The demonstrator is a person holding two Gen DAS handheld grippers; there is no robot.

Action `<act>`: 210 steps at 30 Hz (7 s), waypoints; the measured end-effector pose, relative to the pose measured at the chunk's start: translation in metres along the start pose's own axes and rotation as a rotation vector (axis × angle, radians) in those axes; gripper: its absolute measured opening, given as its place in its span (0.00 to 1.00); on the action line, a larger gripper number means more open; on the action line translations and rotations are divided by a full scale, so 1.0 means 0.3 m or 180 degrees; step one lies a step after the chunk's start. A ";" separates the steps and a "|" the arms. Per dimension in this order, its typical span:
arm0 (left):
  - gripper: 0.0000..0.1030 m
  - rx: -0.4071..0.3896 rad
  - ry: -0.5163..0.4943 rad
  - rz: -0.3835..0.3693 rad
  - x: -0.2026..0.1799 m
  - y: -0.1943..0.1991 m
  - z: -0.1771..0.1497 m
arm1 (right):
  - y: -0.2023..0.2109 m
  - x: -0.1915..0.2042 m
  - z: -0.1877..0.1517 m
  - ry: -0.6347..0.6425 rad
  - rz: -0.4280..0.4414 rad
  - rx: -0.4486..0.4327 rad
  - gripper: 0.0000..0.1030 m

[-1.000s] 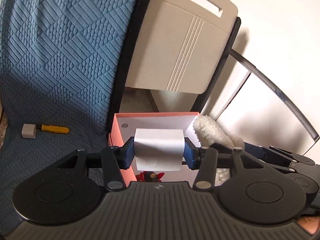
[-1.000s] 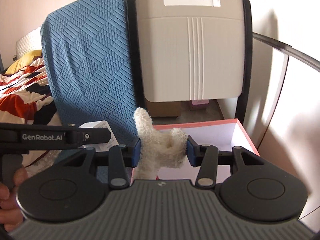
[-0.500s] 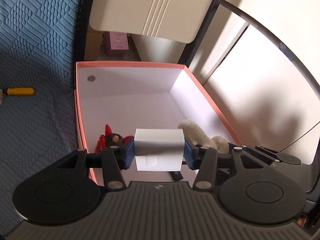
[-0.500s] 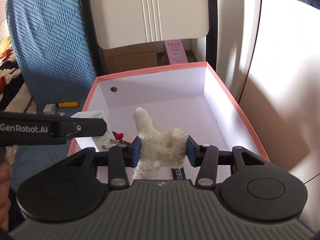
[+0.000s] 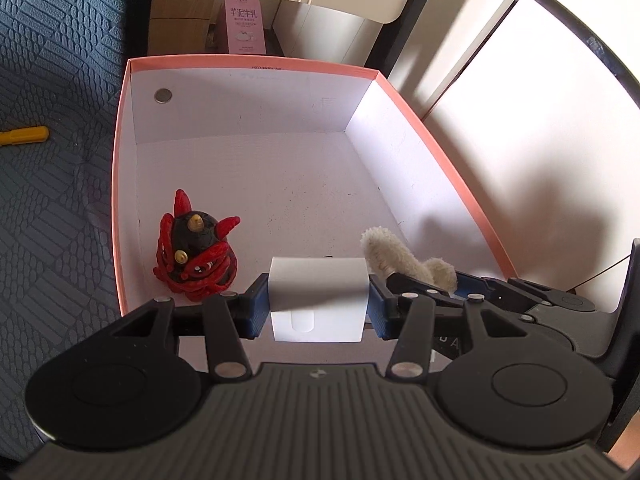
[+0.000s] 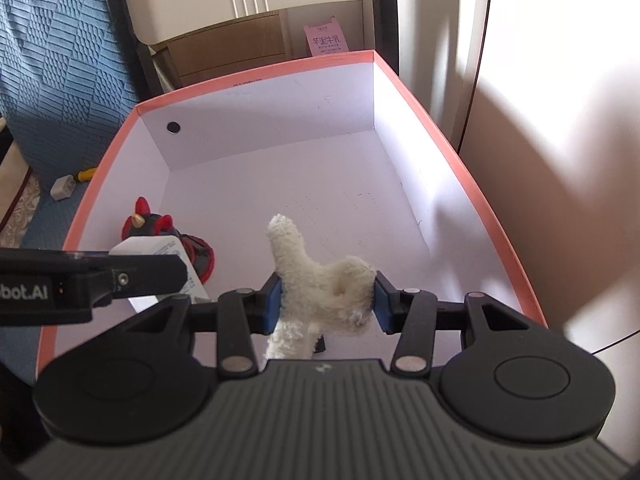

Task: Organize rigid objects
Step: 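Lower plush toy into box and open right tool while left tool holds charger, then raise right tool out of box and carry charger in left tool back, then move right tool to yellow screwdriver handle while left tool holds charger, then close right tool on screwdriver handle and lift it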

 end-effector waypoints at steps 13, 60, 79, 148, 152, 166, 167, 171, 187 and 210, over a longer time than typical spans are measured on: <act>0.67 -0.0111 0.0049 -0.0148 0.011 0.100 0.003 | 0.052 0.016 0.025 0.0040 -0.0005 -0.0033 0.56; 0.66 -0.1592 0.0028 0.0181 0.656 0.822 0.051 | 0.292 0.755 0.224 0.0618 0.0312 -0.0715 0.56; 0.67 -0.1543 0.0040 0.0440 0.836 0.735 0.013 | 0.186 0.908 0.053 0.0668 0.0333 -0.0411 0.56; 0.67 -0.0474 0.0632 0.0865 1.267 0.051 0.552 | -0.479 0.993 0.431 0.1612 0.0729 -0.0417 0.56; 0.67 -0.0500 0.0735 0.0907 1.306 0.050 0.587 | -0.531 0.999 0.464 0.1544 0.0777 -0.0397 0.56; 0.72 -0.0496 0.0766 0.0924 1.412 0.037 0.673 | -0.715 1.132 0.591 0.1809 0.0942 -0.0455 0.56; 0.72 -0.0492 0.0787 0.0917 1.422 0.036 0.679 | -0.726 1.136 0.595 0.1815 0.0944 -0.0444 0.55; 0.71 -0.0489 0.0890 0.0845 1.462 0.033 0.692 | -0.776 1.147 0.582 0.1914 0.1025 -0.0353 0.46; 0.50 -0.0594 0.0714 0.0940 1.384 0.023 0.651 | -0.676 1.102 0.518 0.1938 0.1106 -0.0201 0.27; 0.45 -0.0575 0.0961 0.0651 1.220 0.192 0.429 | -0.363 1.021 0.294 0.1739 0.0964 -0.0151 0.20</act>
Point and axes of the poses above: each gripper's, at about its wrist camera, not at the fingertips, and y roughly against the way its jaws point, x to its left, z to its top, the point moved 7 cm from there along -y, roughly the way its jaws point, and after that the axes turned 11 degrees about y, right-handed, at the moved point
